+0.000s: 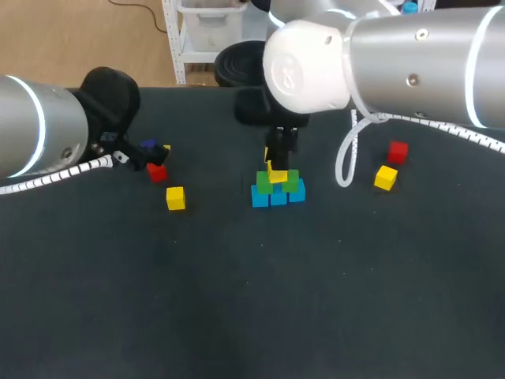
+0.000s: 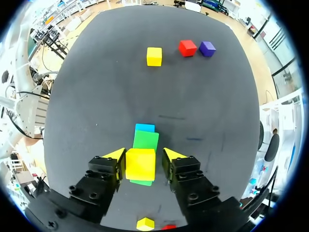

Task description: Place the blue cubes, place green cubes on the blue cubes, place the yellow cubes on the green cubes, then place the red cubes on the yellow cubes, and place purple cube on the red cubes.

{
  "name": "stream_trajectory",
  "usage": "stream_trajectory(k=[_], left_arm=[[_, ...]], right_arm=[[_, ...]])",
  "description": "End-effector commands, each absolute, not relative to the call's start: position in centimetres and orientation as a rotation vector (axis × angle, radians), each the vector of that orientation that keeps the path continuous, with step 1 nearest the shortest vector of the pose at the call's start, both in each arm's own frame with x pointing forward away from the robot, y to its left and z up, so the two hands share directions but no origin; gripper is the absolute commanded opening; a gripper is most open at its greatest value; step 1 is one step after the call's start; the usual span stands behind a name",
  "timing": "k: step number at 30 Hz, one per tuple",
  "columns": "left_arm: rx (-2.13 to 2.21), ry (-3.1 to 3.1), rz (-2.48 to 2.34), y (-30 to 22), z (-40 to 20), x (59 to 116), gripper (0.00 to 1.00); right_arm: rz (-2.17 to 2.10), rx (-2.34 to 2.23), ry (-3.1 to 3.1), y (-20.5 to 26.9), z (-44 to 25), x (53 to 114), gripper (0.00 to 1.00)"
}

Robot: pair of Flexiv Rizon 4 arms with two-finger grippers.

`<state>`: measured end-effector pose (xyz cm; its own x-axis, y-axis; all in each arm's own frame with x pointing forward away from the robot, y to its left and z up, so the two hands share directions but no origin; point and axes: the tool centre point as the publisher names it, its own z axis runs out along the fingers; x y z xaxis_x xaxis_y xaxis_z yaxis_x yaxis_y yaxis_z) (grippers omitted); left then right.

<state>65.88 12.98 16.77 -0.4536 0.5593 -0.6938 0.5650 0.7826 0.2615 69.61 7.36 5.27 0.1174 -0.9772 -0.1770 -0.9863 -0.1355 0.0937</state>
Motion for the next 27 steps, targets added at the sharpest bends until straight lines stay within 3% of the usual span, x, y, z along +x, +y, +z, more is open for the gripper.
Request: stream_trajectory(k=[1, 7, 12, 13, 14, 15, 27], left_arm=[[0.828, 2.148, -0.007, 12.9, 16.7, 65.9, 1.0], [0.828, 2.148, -0.007, 12.9, 16.7, 65.9, 1.0], [0.828, 2.148, -0.007, 12.9, 16.7, 65.9, 1.0], [0.828, 2.148, -0.007, 12.9, 16.7, 65.9, 1.0], [0.828, 2.148, -0.007, 12.9, 16.7, 65.9, 1.0], [0.828, 2.148, -0.007, 12.9, 16.7, 65.9, 1.0], [0.828, 2.148, -0.007, 12.9, 16.7, 65.9, 1.0]], right_arm=[[0.306, -2.315, 2.034, 7.5, 5.2, 69.7, 0.46], [0.31, -2.316, 2.032, 7.6, 5.3, 69.5, 0.44], [0.311, -2.315, 2.029, 7.6, 5.3, 69.4, 0.49], [0.311, -2.315, 2.03, 7.6, 5.3, 69.4, 0.67], [0.311, -2.315, 2.031, 7.6, 5.4, 69.3, 0.93], [0.311, -2.314, 2.032, 7.5, 5.4, 69.3, 1.0], [0.216, -2.267, 1.945, 6.8, 11.0, 69.0, 1.0]])
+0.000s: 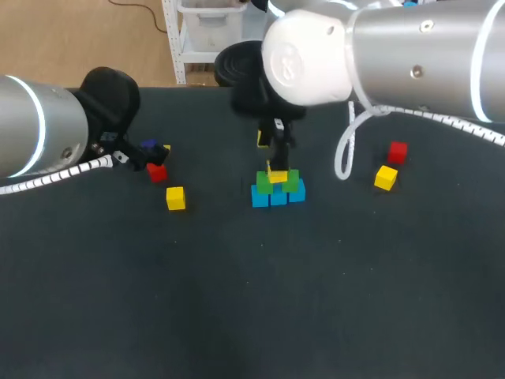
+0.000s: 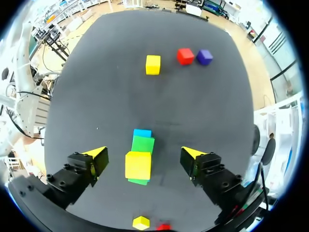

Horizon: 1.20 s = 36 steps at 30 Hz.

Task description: Place the blue cubes, place green cubes on the blue cubes, place the yellow cubes on the green cubes, then place the red cubes on the yellow cubes, and place purple cube on the red cubes.

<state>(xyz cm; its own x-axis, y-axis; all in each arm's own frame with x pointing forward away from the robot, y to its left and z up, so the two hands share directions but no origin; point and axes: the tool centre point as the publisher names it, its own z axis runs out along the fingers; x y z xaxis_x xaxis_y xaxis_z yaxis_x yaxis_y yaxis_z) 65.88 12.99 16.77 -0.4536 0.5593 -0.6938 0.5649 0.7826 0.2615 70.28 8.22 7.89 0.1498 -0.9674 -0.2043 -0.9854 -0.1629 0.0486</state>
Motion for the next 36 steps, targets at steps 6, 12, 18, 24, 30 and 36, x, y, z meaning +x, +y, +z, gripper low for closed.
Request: stream_trajectory(k=[6, 12, 18, 24, 30, 36], left_arm=[[0.828, 2.148, -0.007, 12.9, 16.7, 65.9, 1.0], [0.828, 2.148, -0.007, 12.9, 16.7, 65.9, 1.0], [0.828, 2.148, -0.007, 12.9, 16.7, 65.9, 1.0], [0.828, 2.148, -0.007, 12.9, 16.7, 65.9, 1.0], [0.828, 2.148, -0.007, 12.9, 16.7, 65.9, 1.0], [0.828, 2.148, -0.007, 12.9, 16.7, 65.9, 1.0]], right_arm=[[0.047, -2.191, 1.996, 3.3, 15.1, 69.5, 1.0], [0.011, -2.115, 2.057, -0.6, 14.5, 70.0, 1.0], [0.014, -2.071, 2.201, -4.2, 12.6, 70.1, 1.0], [0.046, -2.039, 2.304, -6.8, 10.2, 69.7, 1.0], [0.076, -1.997, 2.382, -9.3, 7.6, 69.0, 1.0], [0.129, -1.964, 2.38, -12.0, 5.7, 69.0, 1.0]])
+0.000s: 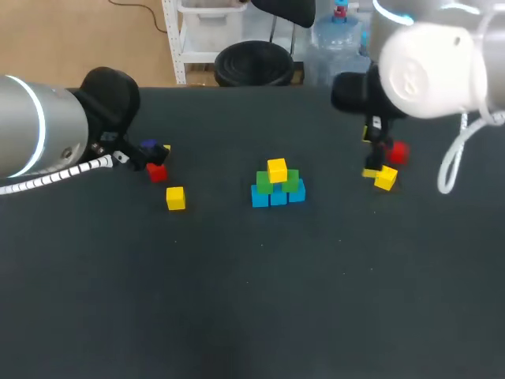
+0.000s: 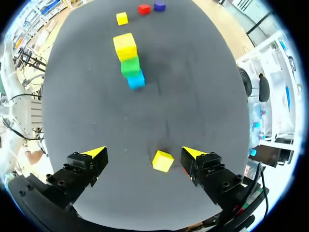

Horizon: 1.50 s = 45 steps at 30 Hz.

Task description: Place the blue cubes, place green cubes on the blue cubes, place the yellow cubes on the green cubes, then place the red cubes on the yellow cubes, and place purple cube on the red cubes.

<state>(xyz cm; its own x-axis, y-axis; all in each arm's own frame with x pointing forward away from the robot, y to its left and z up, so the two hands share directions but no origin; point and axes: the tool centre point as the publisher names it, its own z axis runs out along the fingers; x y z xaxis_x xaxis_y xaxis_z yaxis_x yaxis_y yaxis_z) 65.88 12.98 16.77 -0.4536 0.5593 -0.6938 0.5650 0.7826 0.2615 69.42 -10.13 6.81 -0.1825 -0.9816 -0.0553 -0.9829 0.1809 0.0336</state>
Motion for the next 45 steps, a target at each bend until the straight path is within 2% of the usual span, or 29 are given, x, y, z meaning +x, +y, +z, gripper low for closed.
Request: stream_trajectory(k=[1, 8, 35, 36, 38, 42, 45], left_arm=[[0.828, 2.148, -0.007, 12.9, 16.7, 65.9, 1.0], [0.828, 2.148, -0.007, 12.9, 16.7, 65.9, 1.0], [0.828, 2.148, -0.007, 12.9, 16.7, 65.9, 1.0], [0.828, 2.148, -0.007, 12.9, 16.7, 65.9, 1.0], [0.828, 2.148, -0.007, 12.9, 16.7, 65.9, 1.0], [0.828, 2.148, -0.007, 12.9, 16.7, 65.9, 1.0], [0.828, 2.148, -0.007, 12.9, 16.7, 65.9, 1.0]], right_arm=[[0.128, -1.96, 2.399, -12.4, 5.5, 68.9, 1.0], [0.142, -1.916, 2.483, -13.8, 4.1, 68.2, 1.0], [0.099, -1.931, 2.575, -13.9, 0.2, 69.7, 1.0], [0.098, -1.931, 2.58, -13.9, 0.1, 69.6, 0.98], [0.11, -1.927, 2.587, -14.1, -0.2, 69.5, 0.88], [0.119, -1.925, 2.591, -14.0, -0.4, 69.5, 0.56], [0.124, -1.926, 2.593, -14.0, -0.6, 69.5, 0.4]])
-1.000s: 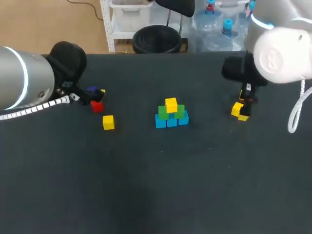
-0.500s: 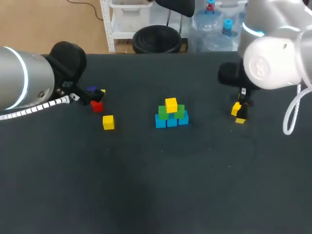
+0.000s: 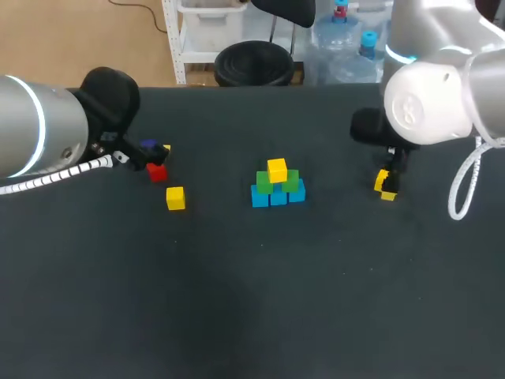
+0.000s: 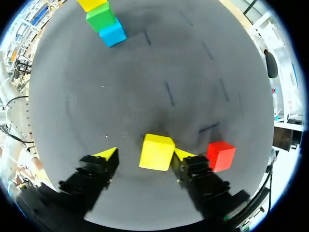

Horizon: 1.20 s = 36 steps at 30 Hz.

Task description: Place the blue cubes, place green cubes on the blue cubes, place the yellow cubes on the green cubes, then place the red cubes on the yellow cubes, and place purple cube on the red cubes.

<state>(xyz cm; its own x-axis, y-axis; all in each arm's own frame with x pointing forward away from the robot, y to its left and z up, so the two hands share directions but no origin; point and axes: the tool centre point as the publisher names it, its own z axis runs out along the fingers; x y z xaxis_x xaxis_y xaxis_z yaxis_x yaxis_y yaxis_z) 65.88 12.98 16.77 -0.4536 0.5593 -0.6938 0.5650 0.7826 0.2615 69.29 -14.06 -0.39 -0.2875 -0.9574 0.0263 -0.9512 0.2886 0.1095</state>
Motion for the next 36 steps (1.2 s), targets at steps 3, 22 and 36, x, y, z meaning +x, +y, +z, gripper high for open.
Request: stream_trajectory(k=[3, 22, 36], left_arm=[[0.828, 2.148, -0.007, 12.9, 16.7, 65.9, 1.0], [0.828, 2.148, -0.007, 12.9, 16.7, 65.9, 1.0], [0.828, 2.148, -0.007, 12.9, 16.7, 65.9, 1.0]], right_arm=[[-0.117, 1.82, -2.445, -14.0, -0.6, 69.5, 0.0], [-0.034, 2.18, -2.337, -8.0, 7.7, 70.7, 0.0], [0.013, 2.37, -2.21, -1.5, 11.3, 69.9, 0.0]])
